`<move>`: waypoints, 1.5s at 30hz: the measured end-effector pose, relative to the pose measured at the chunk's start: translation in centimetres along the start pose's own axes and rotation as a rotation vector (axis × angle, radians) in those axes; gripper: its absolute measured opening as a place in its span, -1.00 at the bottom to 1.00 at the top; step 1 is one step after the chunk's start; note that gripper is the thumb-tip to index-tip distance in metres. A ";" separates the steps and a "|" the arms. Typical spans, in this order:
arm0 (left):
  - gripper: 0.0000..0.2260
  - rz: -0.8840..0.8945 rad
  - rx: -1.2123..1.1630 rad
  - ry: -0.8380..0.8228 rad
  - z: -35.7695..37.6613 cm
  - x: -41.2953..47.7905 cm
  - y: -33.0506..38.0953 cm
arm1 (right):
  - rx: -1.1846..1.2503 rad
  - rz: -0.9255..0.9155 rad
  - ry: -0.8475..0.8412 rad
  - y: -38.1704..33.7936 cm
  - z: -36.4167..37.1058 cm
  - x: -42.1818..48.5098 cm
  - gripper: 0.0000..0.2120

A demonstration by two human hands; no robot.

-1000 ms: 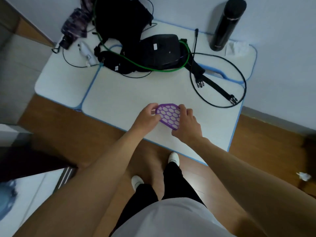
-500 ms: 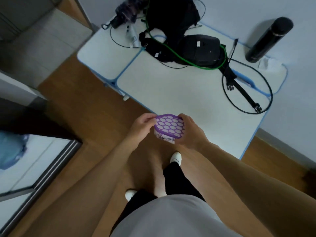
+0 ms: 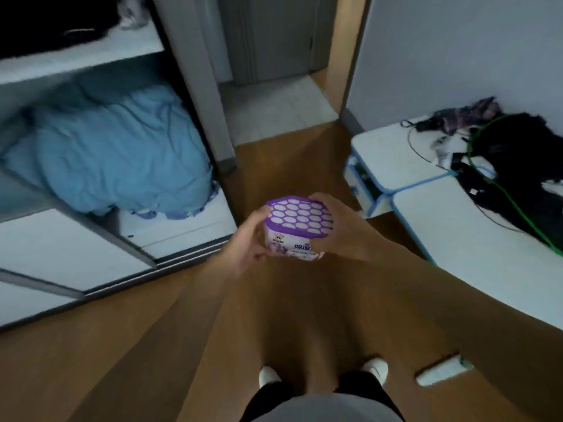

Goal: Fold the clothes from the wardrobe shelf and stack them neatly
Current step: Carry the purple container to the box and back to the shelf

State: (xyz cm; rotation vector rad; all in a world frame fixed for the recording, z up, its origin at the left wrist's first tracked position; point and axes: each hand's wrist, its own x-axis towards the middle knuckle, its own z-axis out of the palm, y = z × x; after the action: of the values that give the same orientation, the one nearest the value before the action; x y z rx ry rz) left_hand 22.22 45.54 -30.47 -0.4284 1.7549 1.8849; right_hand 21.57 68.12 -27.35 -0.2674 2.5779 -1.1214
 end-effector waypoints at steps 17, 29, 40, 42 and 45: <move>-0.44 0.310 -0.171 0.396 -23.5 -3.9 19.2 | -0.316 -0.574 -0.091 -29.3 0.8 21.8 -0.22; -0.55 0.378 -0.059 0.578 -33.6 3.3 34.2 | -0.386 -0.692 0.045 -40.6 -0.7 39.1 -0.20; -0.45 0.453 0.033 0.490 -43.6 10.8 44.4 | -0.346 -0.601 0.160 -47.8 -1.0 49.9 -0.15; -0.44 0.475 0.047 0.457 -45.2 12.4 46.5 | -0.379 -0.563 0.194 -49.3 -1.2 51.8 -0.17; -0.47 0.473 0.024 0.397 -47.5 14.2 50.0 | -0.437 -0.518 0.241 -52.0 -1.7 54.4 -0.34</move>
State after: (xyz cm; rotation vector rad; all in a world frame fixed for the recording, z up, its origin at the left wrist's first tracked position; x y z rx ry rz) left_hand -23.56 -0.08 -2.54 -0.4278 2.2991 2.2077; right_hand -27.45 18.18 0.51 -1.0038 3.0503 -0.7450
